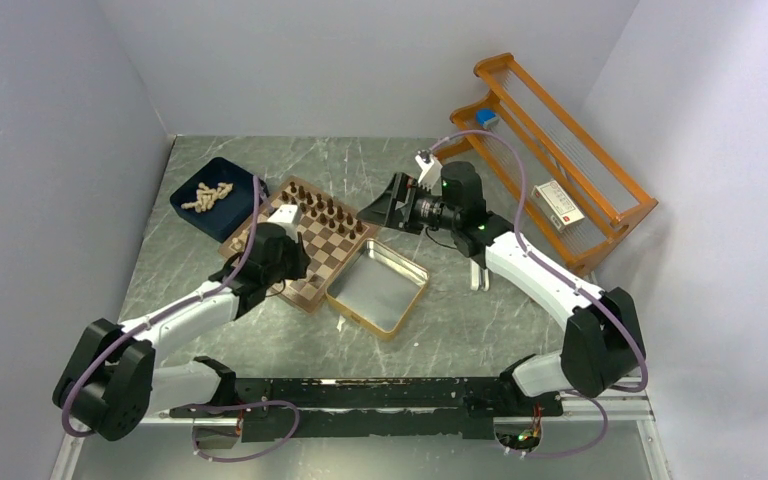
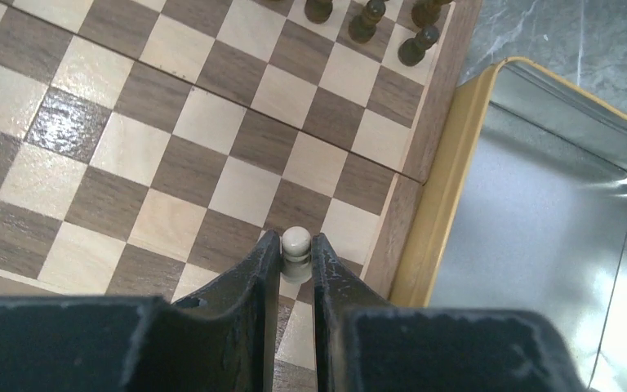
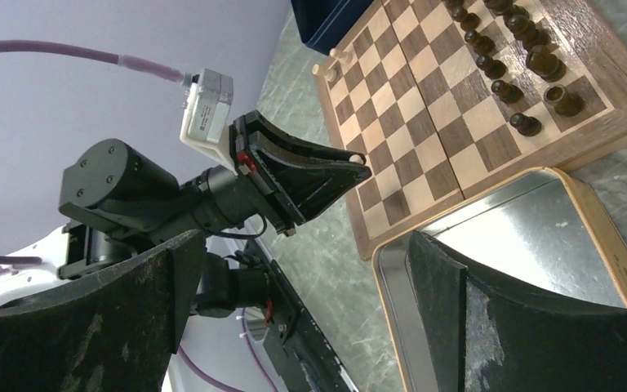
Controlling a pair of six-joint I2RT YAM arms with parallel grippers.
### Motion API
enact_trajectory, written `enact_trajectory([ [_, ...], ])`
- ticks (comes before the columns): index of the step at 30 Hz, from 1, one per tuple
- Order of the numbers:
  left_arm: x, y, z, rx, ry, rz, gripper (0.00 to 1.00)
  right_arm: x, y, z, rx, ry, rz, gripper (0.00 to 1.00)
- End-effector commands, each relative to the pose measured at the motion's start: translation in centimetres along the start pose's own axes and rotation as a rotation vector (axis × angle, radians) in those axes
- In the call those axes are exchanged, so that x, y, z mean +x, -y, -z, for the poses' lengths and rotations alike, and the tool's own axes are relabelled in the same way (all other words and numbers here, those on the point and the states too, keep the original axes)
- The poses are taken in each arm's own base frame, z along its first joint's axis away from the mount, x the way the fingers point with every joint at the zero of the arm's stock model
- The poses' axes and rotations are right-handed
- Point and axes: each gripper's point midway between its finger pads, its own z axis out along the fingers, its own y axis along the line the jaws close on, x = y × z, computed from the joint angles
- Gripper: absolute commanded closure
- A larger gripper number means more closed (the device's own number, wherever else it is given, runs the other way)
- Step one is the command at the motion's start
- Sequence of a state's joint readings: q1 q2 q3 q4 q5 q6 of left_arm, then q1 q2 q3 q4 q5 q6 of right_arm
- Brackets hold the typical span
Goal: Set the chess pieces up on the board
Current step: Place the chess piece on the chessboard.
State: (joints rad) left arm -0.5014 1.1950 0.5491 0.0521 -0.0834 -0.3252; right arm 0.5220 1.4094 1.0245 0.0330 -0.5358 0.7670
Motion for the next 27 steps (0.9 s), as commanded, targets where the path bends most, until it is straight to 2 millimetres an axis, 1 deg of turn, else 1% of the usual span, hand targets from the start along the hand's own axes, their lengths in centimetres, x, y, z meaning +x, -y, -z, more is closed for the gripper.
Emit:
enact_trajectory([
  [1, -2.2, 0.7, 0.1, 0.030, 0.164, 0.060, 0.83, 0.0, 0.4, 1.0, 0.019, 0.022, 0.021, 0.00],
  [4, -1.5, 1.5, -0.1, 0.087, 0.173, 0.032, 0.83, 0.1, 0.2, 1.0, 0.011, 0.026, 0.020, 0.00],
  [6, -1.1, 1.9, -0.3, 0.102, 0.171, 0.008, 0.83, 0.3, 0.6, 1.0, 0.023, 0.019, 0.016, 0.00],
  [11, 0.0, 2.1, -0.2, 0.112, 0.177, 0.000, 0.82, 0.8, 0.8, 0.8, 0.012, 0.007, -0.008, 0.00],
  [14, 0.6, 2.3, -0.1, 0.121, 0.175, 0.008, 0.82, 0.7, 0.8, 0.8, 0.012, 0.010, -0.006, 0.00],
  [18, 1.7, 3.0, 0.2, 0.145, 0.158, 0.012, 0.81, 0.7, 0.8, 0.9, 0.016, 0.014, 0.001, 0.00],
  [23, 2.0, 3.9, 0.8, 0.161, 0.170, -0.004, 0.80, 1.2, 1.1, 0.9, 0.013, 0.010, 0.003, 0.00],
  [27, 2.4, 3.6, 0.8, 0.142, 0.180, -0.026, 0.80, 1.6, 1.3, 1.3, 0.021, 0.001, 0.012, 0.00],
])
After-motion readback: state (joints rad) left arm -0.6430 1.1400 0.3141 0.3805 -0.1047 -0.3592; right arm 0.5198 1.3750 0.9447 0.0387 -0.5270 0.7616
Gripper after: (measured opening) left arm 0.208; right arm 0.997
